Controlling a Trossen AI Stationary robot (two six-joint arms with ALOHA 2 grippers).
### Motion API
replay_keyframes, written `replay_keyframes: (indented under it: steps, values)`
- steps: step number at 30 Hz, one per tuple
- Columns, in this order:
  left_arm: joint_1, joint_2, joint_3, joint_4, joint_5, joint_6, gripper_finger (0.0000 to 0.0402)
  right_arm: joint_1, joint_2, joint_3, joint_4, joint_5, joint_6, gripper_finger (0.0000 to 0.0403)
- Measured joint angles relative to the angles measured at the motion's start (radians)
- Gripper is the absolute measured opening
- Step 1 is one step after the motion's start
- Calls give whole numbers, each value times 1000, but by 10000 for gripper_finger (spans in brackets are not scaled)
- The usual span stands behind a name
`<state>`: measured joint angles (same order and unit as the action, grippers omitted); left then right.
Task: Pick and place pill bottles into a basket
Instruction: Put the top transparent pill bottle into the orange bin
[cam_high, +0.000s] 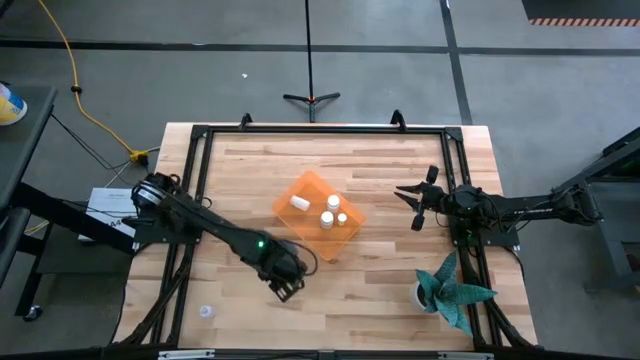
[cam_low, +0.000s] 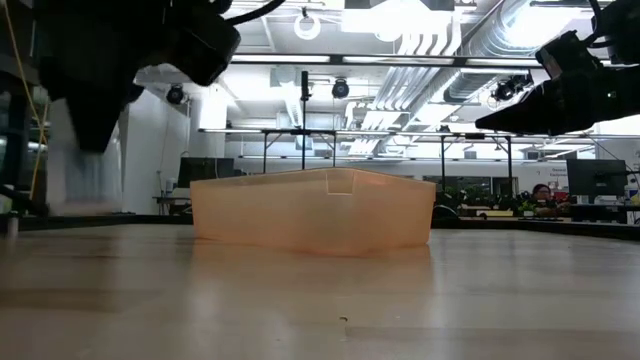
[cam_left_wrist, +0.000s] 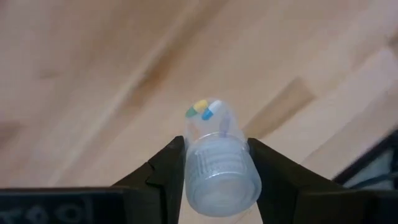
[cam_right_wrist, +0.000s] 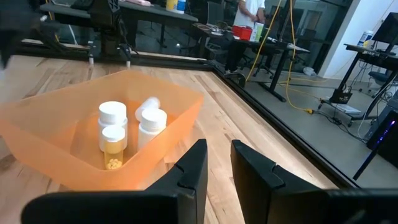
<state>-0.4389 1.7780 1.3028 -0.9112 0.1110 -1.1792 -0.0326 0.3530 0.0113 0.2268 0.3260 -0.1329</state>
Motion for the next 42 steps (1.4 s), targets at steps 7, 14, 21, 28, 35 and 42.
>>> replay_keyframes:
  steps: [7,14,21,28,35,42]
  values:
    - [103,-17,169,-200,-141,257,177,0,0,0,2,0,-3,62]
    - [244,-18,273,-130,-280,617,192,0,0,0,0,0,-1,62]
    - [388,24,271,-125,-282,746,181,0,0,0,0,-26,2,62]
    - [471,112,271,-161,-192,783,195,0,0,0,-7,-31,2,62]
    - [477,177,271,-190,-139,812,187,0,0,0,-8,-45,0,62]
    - [478,195,272,-205,-117,816,219,0,0,0,-7,-46,5,62]
